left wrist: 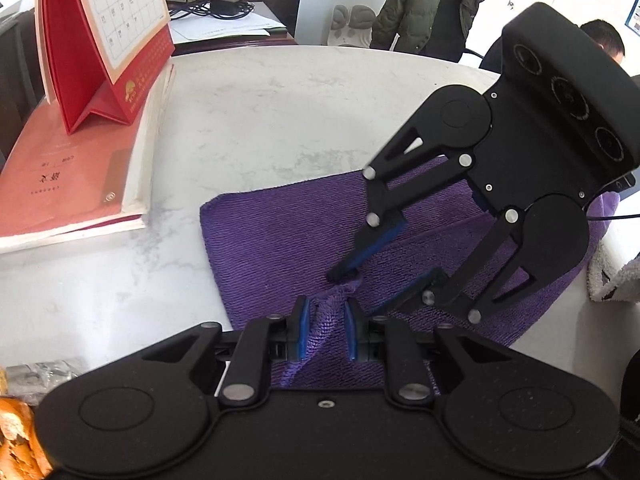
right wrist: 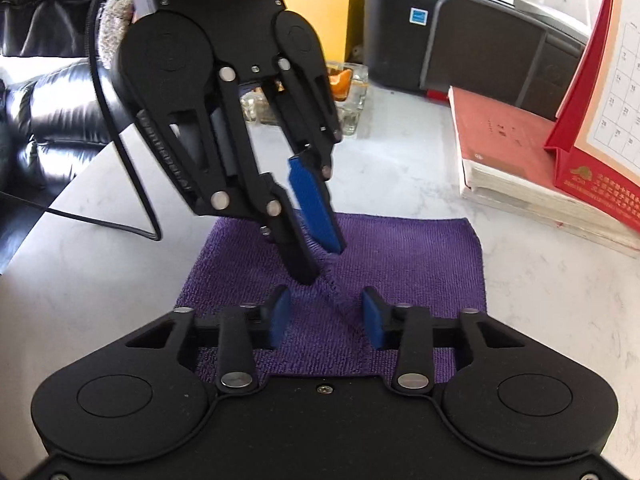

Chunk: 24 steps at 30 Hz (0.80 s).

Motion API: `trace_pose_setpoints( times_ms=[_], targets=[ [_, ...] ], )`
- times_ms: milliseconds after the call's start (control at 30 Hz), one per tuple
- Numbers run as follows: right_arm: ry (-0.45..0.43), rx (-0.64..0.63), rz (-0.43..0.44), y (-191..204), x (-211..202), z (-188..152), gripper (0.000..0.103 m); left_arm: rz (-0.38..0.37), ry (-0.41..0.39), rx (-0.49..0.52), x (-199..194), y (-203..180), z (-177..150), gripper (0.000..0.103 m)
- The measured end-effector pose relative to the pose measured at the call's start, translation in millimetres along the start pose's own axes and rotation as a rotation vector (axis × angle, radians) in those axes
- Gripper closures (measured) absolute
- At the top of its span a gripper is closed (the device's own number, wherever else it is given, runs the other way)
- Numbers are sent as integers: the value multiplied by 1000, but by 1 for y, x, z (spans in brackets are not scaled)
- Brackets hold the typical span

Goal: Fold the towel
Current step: 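Grasp the towel fold with the left gripper while the right gripper pinches beside it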

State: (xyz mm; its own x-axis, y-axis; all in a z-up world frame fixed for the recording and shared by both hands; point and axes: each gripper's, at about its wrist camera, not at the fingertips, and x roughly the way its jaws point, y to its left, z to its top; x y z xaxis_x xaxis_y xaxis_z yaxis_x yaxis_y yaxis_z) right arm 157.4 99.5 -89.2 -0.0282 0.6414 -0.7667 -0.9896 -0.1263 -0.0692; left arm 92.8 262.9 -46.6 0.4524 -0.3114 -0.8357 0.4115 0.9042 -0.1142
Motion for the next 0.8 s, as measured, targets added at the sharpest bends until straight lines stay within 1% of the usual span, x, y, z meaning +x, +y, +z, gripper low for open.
trace_pose_setpoints(
  times_ms=[67, 200, 267, 367, 433, 533, 667, 733, 767, 800],
  targets=[
    [7, -12, -11, 3, 0, 0, 99, 4, 10, 22, 1, 0, 0, 86],
    [14, -72, -51, 11, -2, 0, 101, 6, 26, 46, 2, 3, 1, 85],
    [11, -104, -63, 15, -4, 1, 101, 4, 29, 56, 0, 5, -1, 82],
    [9, -143, -68, 21, -7, 1, 101, 4, 41, 63, 0, 10, -2, 79],
    [5, -161, -67, 24, -9, 2, 101, 2, 50, 59, 2, 13, -4, 79],
    [0, -186, -70, 28, -10, 2, 101, -20, 57, 65, 3, 14, -5, 78],
    [-13, -188, -78, 28, -11, 4, 101, -41, 52, 73, 4, 12, -4, 78],
    [-18, -179, -85, 27, -12, 7, 101, -60, 46, 75, 4, 10, -4, 80],
    [-20, -174, -88, 26, -13, 7, 101, -66, 42, 73, 4, 9, -4, 89],
    [-18, -163, -91, 25, -13, 8, 101, -69, 36, 66, 4, 9, -4, 92]
  ],
)
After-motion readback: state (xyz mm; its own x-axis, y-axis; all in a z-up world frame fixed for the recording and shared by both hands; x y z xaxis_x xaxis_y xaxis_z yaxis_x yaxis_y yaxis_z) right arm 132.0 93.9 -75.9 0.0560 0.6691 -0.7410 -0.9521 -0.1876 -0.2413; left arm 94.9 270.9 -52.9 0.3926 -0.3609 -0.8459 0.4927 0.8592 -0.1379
